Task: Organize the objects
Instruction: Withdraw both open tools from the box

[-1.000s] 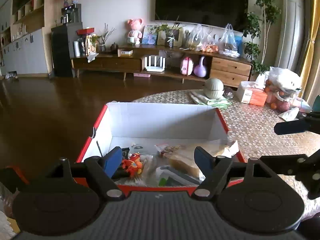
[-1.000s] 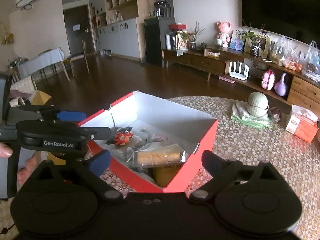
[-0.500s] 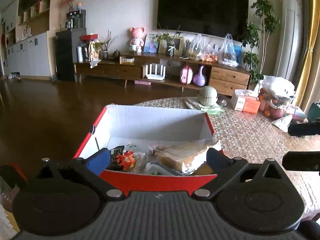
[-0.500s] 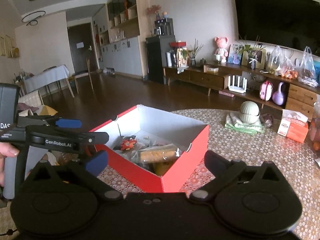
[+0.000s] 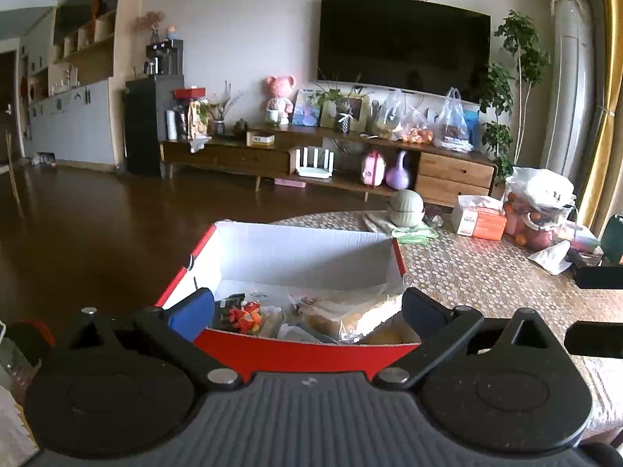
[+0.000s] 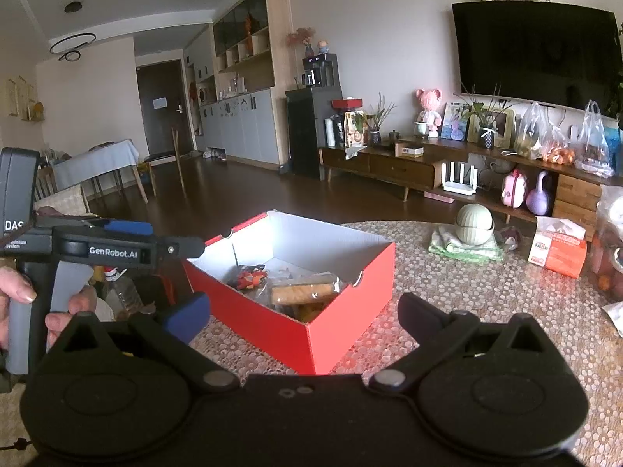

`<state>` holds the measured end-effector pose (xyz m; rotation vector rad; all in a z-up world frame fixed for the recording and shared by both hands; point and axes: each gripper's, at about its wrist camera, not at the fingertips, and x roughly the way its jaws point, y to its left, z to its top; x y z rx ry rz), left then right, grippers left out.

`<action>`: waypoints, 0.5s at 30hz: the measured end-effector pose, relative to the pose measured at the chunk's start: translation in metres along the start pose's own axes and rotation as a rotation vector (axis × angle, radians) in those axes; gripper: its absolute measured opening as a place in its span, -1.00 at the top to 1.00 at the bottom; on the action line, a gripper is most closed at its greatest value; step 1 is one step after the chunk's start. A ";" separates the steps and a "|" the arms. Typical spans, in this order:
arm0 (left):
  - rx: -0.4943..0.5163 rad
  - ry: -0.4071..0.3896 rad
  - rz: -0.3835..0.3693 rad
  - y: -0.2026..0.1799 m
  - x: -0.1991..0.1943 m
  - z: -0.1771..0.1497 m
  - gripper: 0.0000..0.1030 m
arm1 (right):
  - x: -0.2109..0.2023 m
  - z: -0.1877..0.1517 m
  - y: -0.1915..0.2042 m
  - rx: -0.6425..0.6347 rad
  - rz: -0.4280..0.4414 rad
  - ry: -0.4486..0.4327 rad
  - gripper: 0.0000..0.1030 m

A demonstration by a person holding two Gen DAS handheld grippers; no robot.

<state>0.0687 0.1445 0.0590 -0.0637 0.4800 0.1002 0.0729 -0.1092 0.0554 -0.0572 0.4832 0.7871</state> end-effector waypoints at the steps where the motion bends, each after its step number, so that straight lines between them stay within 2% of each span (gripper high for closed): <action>1: 0.004 -0.004 0.010 -0.002 -0.001 0.000 -1.00 | -0.001 -0.001 -0.001 0.002 -0.001 0.002 -0.99; 5: 0.033 -0.021 0.035 -0.008 -0.007 -0.001 -1.00 | -0.004 -0.005 -0.003 0.012 -0.004 0.011 -0.99; 15: 0.081 -0.007 -0.004 -0.025 -0.007 -0.011 -1.00 | -0.008 -0.014 -0.010 0.046 -0.023 0.025 -0.99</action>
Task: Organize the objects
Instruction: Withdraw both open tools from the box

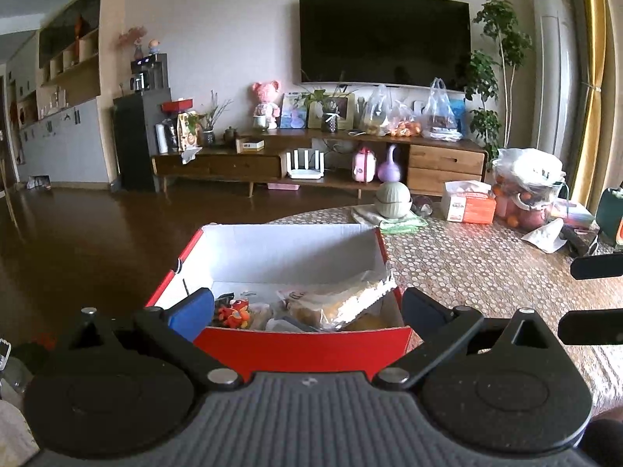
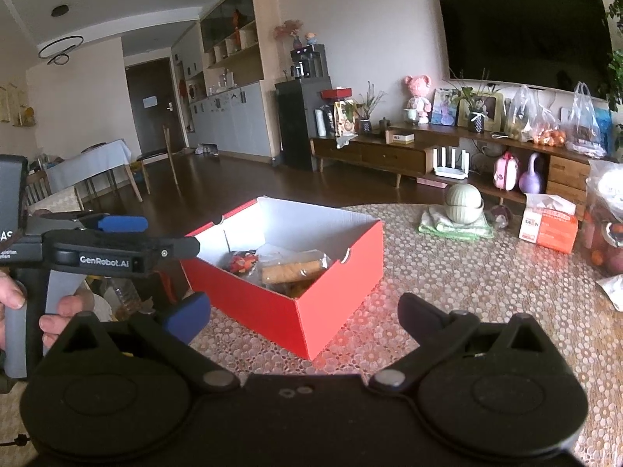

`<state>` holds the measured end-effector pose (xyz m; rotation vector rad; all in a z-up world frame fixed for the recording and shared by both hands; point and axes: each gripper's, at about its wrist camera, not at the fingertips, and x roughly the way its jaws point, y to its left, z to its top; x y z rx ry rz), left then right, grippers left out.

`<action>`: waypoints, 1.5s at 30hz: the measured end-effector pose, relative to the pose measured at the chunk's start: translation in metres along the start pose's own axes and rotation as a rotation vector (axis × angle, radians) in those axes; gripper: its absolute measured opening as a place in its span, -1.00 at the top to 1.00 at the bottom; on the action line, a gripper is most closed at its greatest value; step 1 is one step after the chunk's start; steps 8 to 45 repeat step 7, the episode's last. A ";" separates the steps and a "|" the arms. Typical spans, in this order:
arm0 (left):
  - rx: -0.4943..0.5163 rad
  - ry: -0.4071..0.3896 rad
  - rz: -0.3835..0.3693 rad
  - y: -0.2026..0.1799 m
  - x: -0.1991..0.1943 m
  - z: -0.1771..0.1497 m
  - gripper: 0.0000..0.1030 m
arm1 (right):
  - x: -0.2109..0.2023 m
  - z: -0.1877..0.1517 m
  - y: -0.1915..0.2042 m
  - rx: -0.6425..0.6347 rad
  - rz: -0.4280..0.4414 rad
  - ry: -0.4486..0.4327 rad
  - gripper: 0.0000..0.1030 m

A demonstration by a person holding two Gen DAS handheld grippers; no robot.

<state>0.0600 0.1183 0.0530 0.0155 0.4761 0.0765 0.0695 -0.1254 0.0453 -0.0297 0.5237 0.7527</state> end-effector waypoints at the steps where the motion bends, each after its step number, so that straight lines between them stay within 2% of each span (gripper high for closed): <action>1: 0.003 0.001 -0.001 -0.001 0.000 0.000 -1.00 | -0.001 -0.001 -0.002 0.008 -0.003 0.001 -0.99; 7: 0.014 0.009 -0.011 -0.006 0.002 -0.003 -1.00 | -0.006 -0.006 -0.014 0.029 -0.026 0.009 -0.99; 45: 0.014 0.009 -0.011 -0.006 0.002 -0.003 -1.00 | -0.006 -0.006 -0.014 0.029 -0.026 0.009 -0.99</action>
